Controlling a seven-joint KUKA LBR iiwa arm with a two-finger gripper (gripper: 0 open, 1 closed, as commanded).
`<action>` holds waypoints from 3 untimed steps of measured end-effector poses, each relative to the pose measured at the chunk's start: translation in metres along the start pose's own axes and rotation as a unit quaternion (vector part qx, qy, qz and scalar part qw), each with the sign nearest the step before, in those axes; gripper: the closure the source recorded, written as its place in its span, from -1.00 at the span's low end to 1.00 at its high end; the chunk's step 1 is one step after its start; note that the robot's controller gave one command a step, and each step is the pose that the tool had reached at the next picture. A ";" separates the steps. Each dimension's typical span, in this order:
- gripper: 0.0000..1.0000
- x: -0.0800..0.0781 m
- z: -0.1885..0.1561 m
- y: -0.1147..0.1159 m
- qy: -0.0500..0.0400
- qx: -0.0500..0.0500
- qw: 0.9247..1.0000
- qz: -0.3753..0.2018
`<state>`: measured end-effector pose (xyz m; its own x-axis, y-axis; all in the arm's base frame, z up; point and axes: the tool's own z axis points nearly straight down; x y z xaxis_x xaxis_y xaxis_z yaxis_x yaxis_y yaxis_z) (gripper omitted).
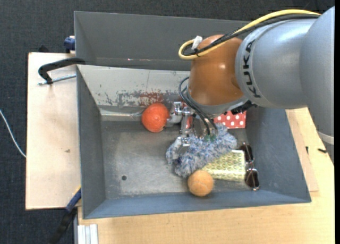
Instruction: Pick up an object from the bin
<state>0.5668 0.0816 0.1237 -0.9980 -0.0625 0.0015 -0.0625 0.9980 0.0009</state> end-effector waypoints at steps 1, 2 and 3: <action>-1.00 0.000 0.000 0.000 0.000 0.000 1.000 0.000; 1.00 -0.002 -0.093 0.030 -0.005 0.000 0.970 -0.241; 1.00 -0.002 -0.093 0.029 -0.004 0.000 0.970 -0.242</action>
Offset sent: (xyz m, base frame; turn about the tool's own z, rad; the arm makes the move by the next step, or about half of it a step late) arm -0.0012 0.0281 0.0916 -0.4893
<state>0.5668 0.1111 0.2166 -0.8523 -0.5230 -0.0076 -0.5230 0.8523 -0.0006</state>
